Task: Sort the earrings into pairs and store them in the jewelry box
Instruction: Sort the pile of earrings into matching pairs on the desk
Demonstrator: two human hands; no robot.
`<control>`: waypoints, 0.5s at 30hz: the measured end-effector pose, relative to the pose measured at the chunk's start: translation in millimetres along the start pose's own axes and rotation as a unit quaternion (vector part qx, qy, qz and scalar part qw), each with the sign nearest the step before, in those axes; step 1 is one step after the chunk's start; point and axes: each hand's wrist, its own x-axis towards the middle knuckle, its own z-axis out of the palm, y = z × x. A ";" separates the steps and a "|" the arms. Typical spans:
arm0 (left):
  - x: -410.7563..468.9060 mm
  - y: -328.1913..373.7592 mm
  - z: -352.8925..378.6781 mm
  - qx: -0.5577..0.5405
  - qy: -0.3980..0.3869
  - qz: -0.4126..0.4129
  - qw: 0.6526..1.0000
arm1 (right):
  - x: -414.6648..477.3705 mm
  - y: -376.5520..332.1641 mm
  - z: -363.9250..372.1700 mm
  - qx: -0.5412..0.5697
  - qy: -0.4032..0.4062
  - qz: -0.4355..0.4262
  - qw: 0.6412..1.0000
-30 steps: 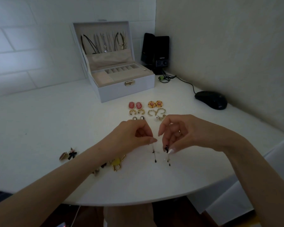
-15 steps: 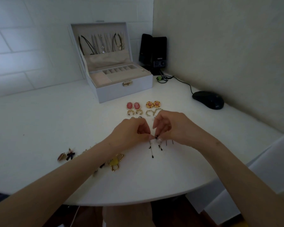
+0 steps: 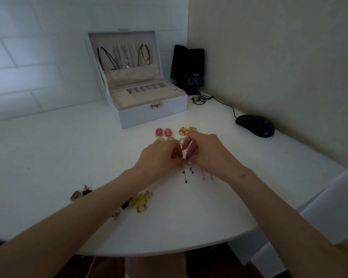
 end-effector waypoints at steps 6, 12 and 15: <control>-12.3 -2.5 -3.0 0.042 0.077 0.053 0.995 | -4.6 -1.1 -8.7 0.033 0.043 0.009 0.998; -34.6 -5.3 3.8 0.039 0.093 0.195 0.976 | -10.6 7.7 -29.7 0.084 0.105 0.034 0.990; -40.3 -4.9 10.4 0.055 0.079 0.226 0.969 | -12.9 10.7 -30.8 0.101 0.111 0.039 0.988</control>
